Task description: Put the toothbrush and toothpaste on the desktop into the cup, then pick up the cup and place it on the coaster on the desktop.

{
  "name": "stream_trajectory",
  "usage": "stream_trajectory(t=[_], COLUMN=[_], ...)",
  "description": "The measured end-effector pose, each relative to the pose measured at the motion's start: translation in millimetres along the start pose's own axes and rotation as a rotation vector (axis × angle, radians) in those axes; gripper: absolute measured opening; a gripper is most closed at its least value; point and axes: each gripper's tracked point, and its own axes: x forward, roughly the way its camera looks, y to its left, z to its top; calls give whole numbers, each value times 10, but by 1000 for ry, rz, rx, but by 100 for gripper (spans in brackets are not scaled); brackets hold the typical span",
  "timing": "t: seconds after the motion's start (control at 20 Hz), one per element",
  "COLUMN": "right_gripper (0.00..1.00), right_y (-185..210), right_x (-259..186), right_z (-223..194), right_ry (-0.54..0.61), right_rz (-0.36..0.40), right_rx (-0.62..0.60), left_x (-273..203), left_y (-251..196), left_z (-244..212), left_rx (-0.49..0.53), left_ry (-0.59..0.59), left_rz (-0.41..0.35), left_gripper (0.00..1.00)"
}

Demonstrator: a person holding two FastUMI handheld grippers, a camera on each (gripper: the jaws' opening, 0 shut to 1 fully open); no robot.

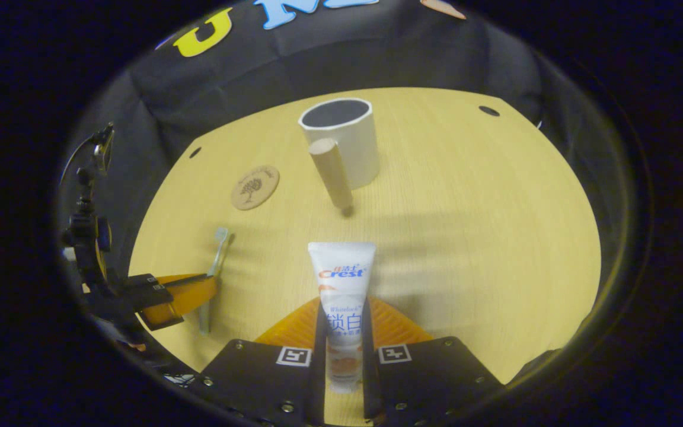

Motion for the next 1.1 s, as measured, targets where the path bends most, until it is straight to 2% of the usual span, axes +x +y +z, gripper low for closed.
stream_trajectory(t=[0.3, 0.5, 0.7, 0.75, 0.8, 1.1], right_gripper=[26, 26, 26, 29, 26, 26], right_y=[84, 78, 124, 121, 132, 243], right_x=[-266, -405, -627, -672, -720, -901], right_z=[202, 248, 472, 544, 611, 1132], right_ry=[-256, -363, -486, -515, -544, -702], right_rz=[9, -3, -30, -44, -53, -62], right_rx=[-66, -92, -115, -125, -134, -135], left_x=[-228, -368, -580, -637, -697, -940], left_y=[35, -27, -20, -27, -21, -78], left_z=[245, 384, 589, 655, 734, 1235], left_rx=[-29, -29, -32, -28, -22, 28], left_ry=[-222, -319, -435, -465, -495, -687], left_rz=[-58, -90, -107, -109, -108, -126], left_gripper=[10, 9, 9, 9, 9, 9])
